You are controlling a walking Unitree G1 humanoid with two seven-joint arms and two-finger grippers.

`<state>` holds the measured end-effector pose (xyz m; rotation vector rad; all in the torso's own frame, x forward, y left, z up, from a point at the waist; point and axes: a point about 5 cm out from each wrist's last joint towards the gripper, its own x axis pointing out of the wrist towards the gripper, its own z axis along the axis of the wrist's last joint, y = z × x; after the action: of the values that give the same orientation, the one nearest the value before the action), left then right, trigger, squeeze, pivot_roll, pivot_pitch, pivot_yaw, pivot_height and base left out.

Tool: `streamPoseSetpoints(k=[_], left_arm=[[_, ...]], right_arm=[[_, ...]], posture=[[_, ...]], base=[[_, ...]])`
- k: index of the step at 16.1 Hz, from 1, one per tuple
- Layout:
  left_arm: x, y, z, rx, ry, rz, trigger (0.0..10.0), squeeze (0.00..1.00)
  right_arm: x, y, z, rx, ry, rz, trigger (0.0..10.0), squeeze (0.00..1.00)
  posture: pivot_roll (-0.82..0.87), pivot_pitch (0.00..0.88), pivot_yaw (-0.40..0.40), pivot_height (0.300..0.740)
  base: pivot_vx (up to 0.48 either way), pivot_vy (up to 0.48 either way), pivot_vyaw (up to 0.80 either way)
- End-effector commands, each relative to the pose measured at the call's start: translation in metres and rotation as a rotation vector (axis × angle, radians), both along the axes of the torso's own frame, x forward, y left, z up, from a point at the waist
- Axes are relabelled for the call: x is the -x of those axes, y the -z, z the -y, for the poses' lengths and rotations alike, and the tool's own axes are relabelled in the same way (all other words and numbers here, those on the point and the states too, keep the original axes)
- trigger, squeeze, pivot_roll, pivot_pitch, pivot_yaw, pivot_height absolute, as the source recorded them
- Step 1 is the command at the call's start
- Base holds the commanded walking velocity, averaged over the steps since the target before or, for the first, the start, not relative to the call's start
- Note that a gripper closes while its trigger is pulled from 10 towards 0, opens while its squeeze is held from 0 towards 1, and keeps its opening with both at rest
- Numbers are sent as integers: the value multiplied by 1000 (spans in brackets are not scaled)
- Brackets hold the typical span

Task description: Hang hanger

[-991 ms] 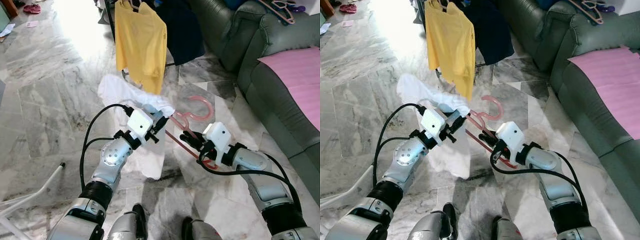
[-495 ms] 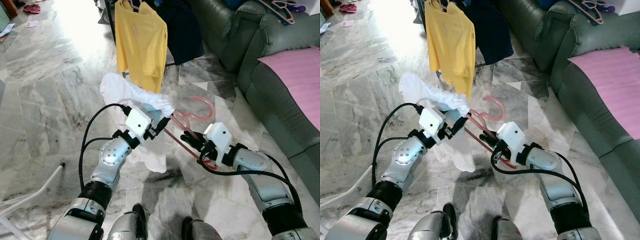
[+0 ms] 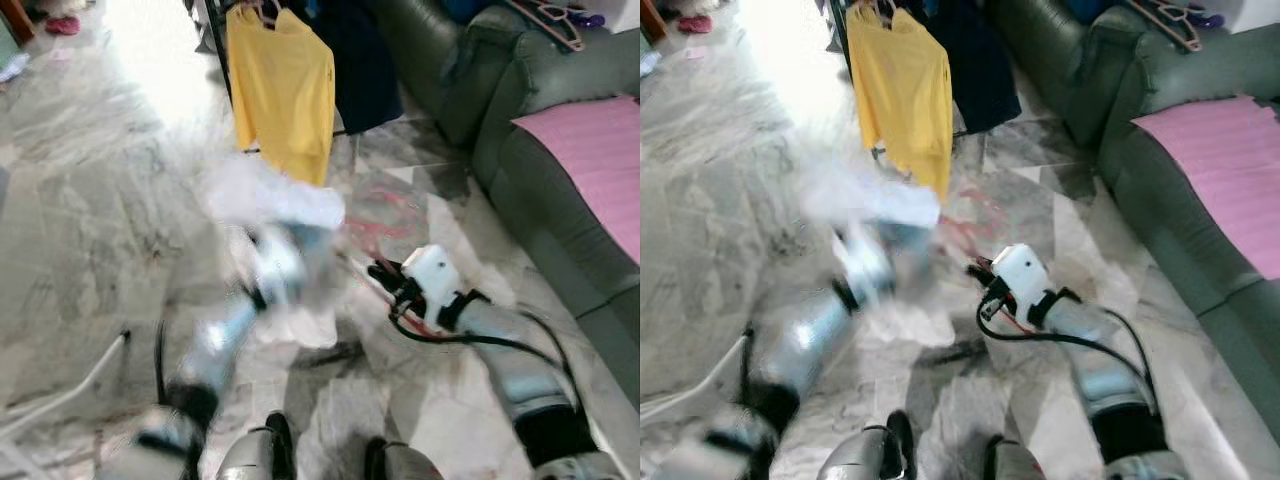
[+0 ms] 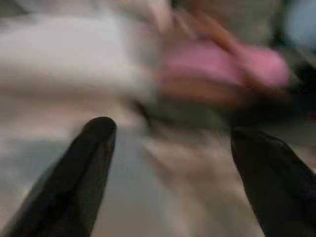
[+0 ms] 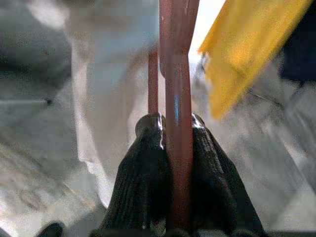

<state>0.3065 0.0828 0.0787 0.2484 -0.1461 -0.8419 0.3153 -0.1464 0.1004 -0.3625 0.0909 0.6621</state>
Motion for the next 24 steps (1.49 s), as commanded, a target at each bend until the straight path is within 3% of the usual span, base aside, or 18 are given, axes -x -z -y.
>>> streamPoseSetpoints(k=[1, 5, 9, 13, 15, 18, 19, 20, 21, 22, 24], left_arm=[[1, 4, -3, -24, 6, -19, 10000, 1000], [-5, 0, -6, -28, -8, -10, 10000, 1000], [-13, -6, -13, -23, -72, 17, 10000, 1000], [-25, -12, -31, -79, -208, 58, 10000, 1000], [-30, -12, -39, -125, -276, 57, 10000, 1000], [-37, -5, -58, -110, -468, -21, 10000, 1000], [-39, -3, -63, -72, -532, -61, 10000, 651], [-39, -2, -64, -67, -553, -69, 10000, 557], [-40, -1, -66, -51, -592, -88, 10000, 231], [-42, -3, -67, -42, -614, -86, 0, 0], [-44, -6, -65, -30, -624, -73, 0, 0]], right_arm=[[0, 5, 3, 15, 48, -15, 0, 0], [-4, 12, 4, 64, 97, -33, 0, 0], [-5, 8, 5, 49, 88, -4, 0, 0], [7, -3, 5, 31, -87, 24, 0, 0], [9, -11, 11, 22, -118, 40, 0, 0], [12, -26, 19, 12, -159, 63, 0, 0], [16, -28, 17, 6, -188, 60, 0, 0], [17, -28, 17, 5, -195, 57, 0, 0], [19, -28, 19, 4, -197, 49, 0, 0], [21, -26, 20, 8, -206, 35, 0, 0], [23, -26, 21, 6, -213, 23, 0, 0]], posture=[[-139, 200, 49, 740], [-137, 197, 53, 740], [-140, 197, 52, 740], [-142, 198, 52, 740], [-143, 200, 52, 740], [-145, 200, 50, 740], [-147, 199, 50, 740], [-147, 199, 50, 740], [-149, 196, 48, 740], [-152, 191, 46, 740], [-155, 184, 43, 740]], base=[[0, 0, 0], [0, 0, 0], [0, 0, 0], [0, 0, 0], [0, 0, 0], [0, 0, 0], [0, 0, 0], [0, 0, 0], [0, 0, 0], [0, 0, 0], [0, 0, 0]])
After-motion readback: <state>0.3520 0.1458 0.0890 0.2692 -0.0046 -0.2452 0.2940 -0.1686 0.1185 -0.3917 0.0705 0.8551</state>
